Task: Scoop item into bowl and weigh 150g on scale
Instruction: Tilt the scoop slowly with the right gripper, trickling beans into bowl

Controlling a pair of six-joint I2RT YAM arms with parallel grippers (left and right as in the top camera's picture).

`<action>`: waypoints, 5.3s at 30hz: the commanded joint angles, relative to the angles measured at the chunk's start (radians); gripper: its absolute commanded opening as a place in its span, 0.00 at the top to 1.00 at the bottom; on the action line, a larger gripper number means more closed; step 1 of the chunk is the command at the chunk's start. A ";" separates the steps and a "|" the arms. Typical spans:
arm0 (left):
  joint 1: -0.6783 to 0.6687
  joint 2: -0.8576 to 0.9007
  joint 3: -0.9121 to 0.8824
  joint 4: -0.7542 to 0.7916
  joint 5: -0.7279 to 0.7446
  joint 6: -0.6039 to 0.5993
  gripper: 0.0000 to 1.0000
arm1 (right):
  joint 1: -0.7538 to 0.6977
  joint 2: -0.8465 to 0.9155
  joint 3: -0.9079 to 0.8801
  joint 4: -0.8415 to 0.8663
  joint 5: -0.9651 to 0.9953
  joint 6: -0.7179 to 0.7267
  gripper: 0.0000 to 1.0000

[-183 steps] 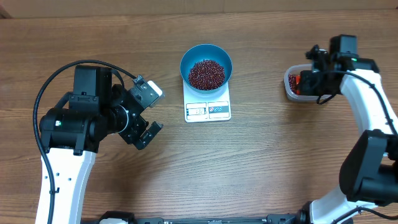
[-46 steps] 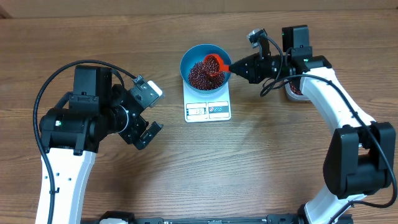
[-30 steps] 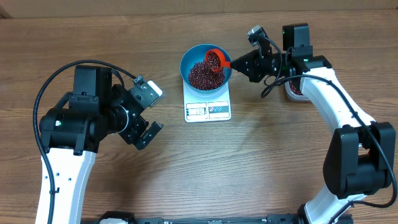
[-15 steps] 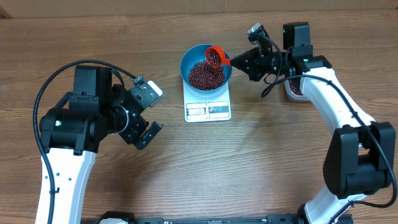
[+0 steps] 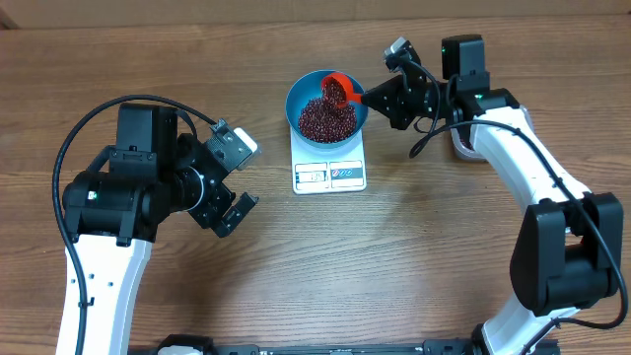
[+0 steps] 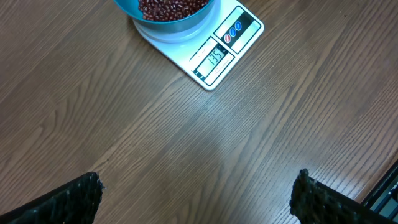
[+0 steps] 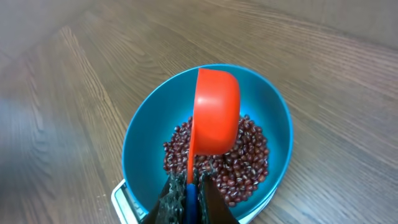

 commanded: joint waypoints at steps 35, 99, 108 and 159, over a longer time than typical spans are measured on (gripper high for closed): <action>-0.002 0.002 -0.005 0.000 0.000 -0.010 0.00 | 0.017 0.004 0.014 -0.013 -0.021 0.007 0.96; -0.002 0.002 -0.005 0.000 0.000 -0.010 0.00 | 0.044 0.001 0.014 -0.013 0.004 0.001 0.96; -0.002 0.002 -0.005 0.000 0.000 -0.010 0.00 | 0.044 0.001 0.014 0.012 -0.003 0.003 0.96; -0.002 0.002 -0.005 0.000 0.000 -0.010 0.00 | 0.027 0.001 0.014 0.058 -0.020 0.158 0.97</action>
